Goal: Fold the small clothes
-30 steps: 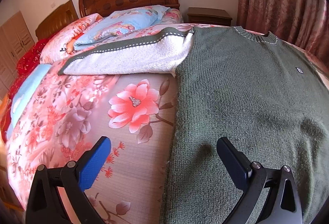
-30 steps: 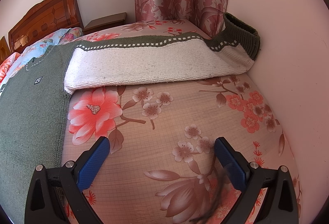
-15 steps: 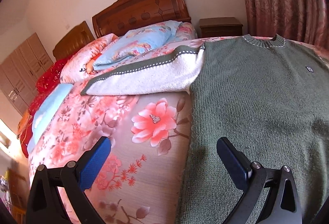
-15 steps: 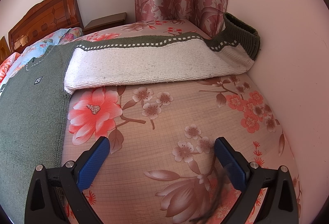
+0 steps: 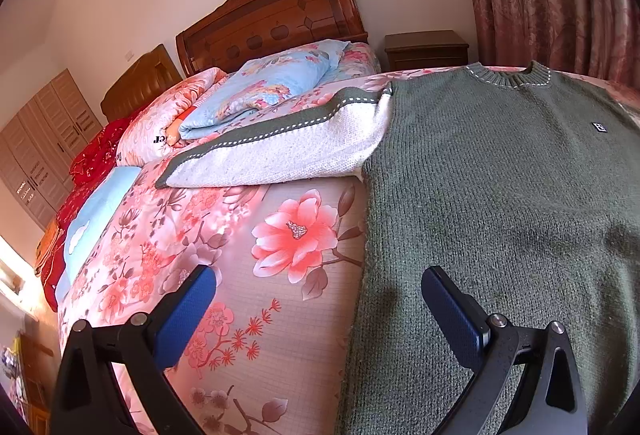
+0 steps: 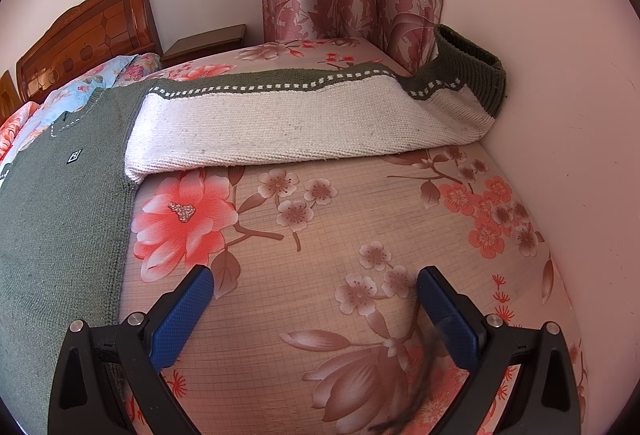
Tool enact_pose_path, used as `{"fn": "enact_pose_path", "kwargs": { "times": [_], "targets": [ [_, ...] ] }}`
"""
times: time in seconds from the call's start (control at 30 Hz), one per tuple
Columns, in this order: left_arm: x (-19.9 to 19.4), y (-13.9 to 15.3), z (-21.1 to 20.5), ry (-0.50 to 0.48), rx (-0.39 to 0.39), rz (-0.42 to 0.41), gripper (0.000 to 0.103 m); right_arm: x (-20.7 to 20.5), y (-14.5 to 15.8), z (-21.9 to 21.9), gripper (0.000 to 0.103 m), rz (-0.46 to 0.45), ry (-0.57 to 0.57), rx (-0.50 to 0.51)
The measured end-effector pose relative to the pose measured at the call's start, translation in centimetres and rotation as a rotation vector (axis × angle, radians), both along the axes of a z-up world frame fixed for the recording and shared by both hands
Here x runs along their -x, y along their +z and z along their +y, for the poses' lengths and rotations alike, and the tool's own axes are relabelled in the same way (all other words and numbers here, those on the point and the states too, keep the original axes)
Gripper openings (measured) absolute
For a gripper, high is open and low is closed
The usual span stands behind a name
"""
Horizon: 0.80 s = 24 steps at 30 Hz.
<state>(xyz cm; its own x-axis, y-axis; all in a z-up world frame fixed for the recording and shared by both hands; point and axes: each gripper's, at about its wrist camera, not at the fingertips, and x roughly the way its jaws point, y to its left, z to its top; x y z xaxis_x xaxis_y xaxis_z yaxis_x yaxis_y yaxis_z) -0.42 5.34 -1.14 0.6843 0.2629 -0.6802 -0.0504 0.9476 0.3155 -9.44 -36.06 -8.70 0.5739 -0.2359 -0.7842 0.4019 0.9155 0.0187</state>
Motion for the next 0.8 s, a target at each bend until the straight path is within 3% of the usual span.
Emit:
{"fn": "enact_pose_path", "kwargs": {
  "times": [0.67,0.8],
  "targets": [
    [0.0,0.0,-1.5,-0.016,-0.029,0.021,0.103,0.0,0.0,0.0,0.103,0.0,0.0,0.0],
    [0.0,-0.2,-1.7,-0.026,0.014,0.056,0.103,0.0,0.0,0.0,0.103,0.0,0.0,0.0]
  ]
}}
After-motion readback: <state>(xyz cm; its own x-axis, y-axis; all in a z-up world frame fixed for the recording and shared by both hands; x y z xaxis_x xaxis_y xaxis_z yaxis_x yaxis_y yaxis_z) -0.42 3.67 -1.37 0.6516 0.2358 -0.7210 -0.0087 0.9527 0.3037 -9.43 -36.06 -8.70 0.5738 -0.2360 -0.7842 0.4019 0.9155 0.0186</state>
